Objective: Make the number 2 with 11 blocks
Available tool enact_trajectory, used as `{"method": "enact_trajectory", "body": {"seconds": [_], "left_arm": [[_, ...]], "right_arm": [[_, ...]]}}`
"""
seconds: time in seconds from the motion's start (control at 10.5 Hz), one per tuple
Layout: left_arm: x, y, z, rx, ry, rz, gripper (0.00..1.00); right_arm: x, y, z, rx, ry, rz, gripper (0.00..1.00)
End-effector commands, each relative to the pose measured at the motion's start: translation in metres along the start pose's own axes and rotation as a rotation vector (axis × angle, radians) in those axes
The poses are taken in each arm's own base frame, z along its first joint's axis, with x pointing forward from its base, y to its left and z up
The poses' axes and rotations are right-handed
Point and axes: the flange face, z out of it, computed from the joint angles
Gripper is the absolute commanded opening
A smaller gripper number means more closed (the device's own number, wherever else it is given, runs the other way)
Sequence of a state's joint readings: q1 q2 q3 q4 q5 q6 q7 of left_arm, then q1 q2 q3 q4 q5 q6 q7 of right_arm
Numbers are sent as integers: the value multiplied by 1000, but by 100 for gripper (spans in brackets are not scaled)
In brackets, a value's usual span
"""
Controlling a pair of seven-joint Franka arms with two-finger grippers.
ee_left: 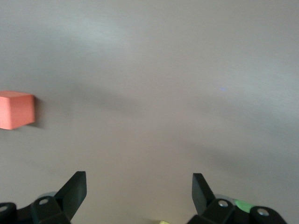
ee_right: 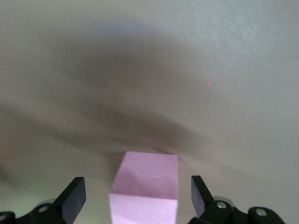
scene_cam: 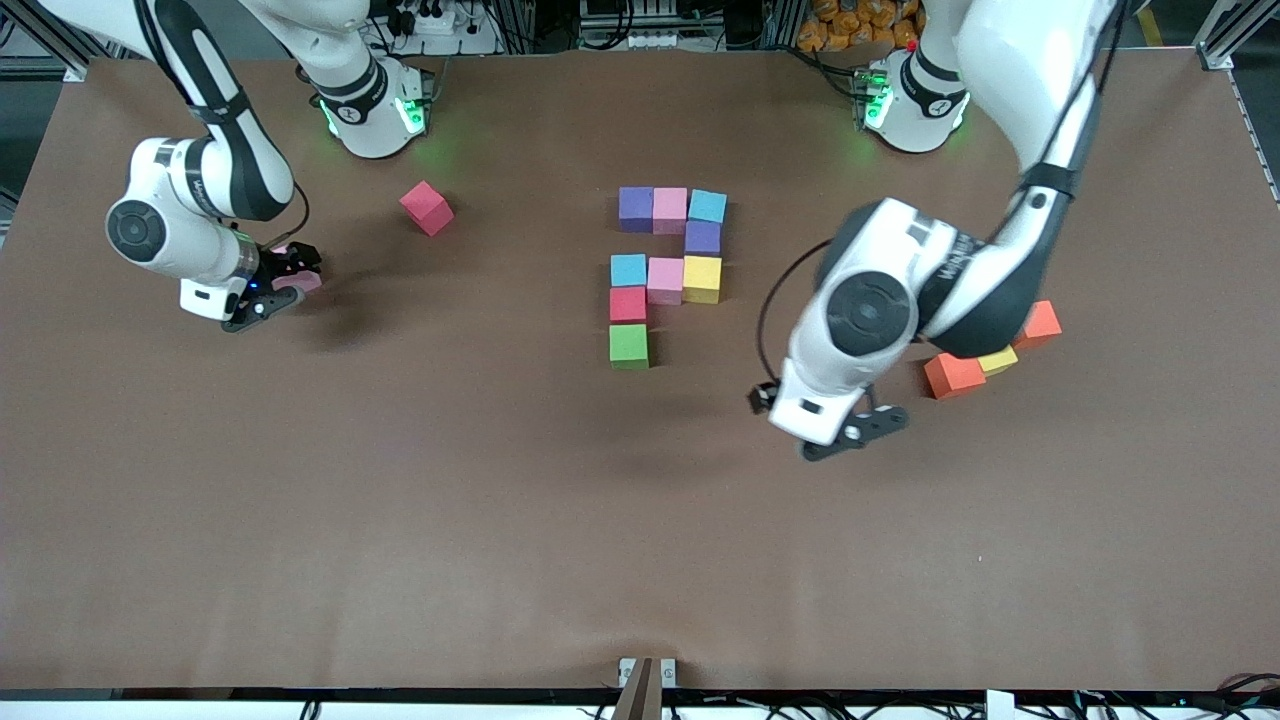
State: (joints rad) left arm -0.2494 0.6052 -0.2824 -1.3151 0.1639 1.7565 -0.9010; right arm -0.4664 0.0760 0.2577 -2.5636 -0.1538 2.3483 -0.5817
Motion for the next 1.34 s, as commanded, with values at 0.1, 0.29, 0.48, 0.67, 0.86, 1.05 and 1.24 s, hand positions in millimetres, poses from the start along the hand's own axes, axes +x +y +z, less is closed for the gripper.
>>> {"method": "enact_trajectory", "body": {"seconds": [0.1,0.29,0.48,0.67,0.86,1.05,1.24], "left_arm": [[29,-40,-5,-5,-22,11,100],[42,-63,16,20,-70,-36,100],[72,-108,37,55,-92,-83,100],[95,-140,41,77,-78,63,100],[100,-150,30,75,-62,226,100],[110,-166,33,135,-48,477,100],[118,-181,32,149,-60,704,100]], "right_arm": [[-19,7,3,-6,5,-16,100],[-18,7,8,3,0,-16,100],[-16,7,18,16,2,-12,100],[-16,7,23,17,8,-8,100],[-19,3,30,8,28,-10,100],[-21,4,31,12,27,-2,100],[-25,5,34,22,18,6,100]]}}
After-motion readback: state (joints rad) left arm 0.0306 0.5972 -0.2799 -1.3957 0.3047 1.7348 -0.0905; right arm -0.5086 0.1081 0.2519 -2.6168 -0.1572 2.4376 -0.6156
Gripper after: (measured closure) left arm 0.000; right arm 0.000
